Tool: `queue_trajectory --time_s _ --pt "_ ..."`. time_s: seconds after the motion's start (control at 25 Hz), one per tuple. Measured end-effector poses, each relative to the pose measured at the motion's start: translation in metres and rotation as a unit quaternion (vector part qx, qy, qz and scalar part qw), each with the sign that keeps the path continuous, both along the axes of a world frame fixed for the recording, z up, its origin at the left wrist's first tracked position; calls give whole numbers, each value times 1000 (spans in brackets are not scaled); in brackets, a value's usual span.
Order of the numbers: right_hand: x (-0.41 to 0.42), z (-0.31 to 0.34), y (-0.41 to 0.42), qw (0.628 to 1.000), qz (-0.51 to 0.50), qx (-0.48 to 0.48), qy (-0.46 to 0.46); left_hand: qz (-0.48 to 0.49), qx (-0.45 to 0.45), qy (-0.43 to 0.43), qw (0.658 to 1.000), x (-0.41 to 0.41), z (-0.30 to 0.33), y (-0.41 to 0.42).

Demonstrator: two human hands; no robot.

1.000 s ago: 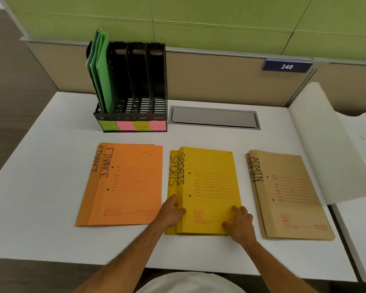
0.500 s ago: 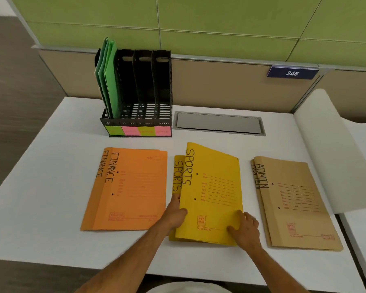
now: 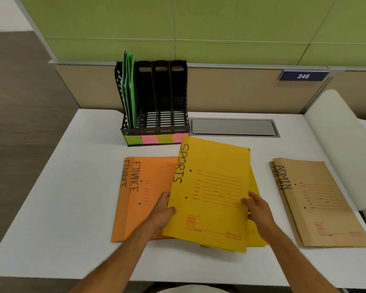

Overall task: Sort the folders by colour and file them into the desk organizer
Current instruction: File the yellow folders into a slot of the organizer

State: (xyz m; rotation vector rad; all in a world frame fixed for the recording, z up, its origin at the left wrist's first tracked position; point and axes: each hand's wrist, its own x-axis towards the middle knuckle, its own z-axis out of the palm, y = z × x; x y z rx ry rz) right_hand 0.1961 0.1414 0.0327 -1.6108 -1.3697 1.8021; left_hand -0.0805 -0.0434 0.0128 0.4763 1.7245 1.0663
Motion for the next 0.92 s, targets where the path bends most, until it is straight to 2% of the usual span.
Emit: queue_trajectory --time_s 0.2,0.36,0.56,0.92 --pt "-65 14 -36 996 -2 -32 86 0 20 -18 1000 -58 -4 -33" --pt "-98 22 -63 993 -6 -84 77 5 20 -20 1000 -86 -4 -54" --pt "-112 37 -63 987 70 -105 104 -4 22 12 1000 -124 3 -55" --pt "-162 52 -60 993 59 29 98 -92 35 120 988 -167 6 -34"
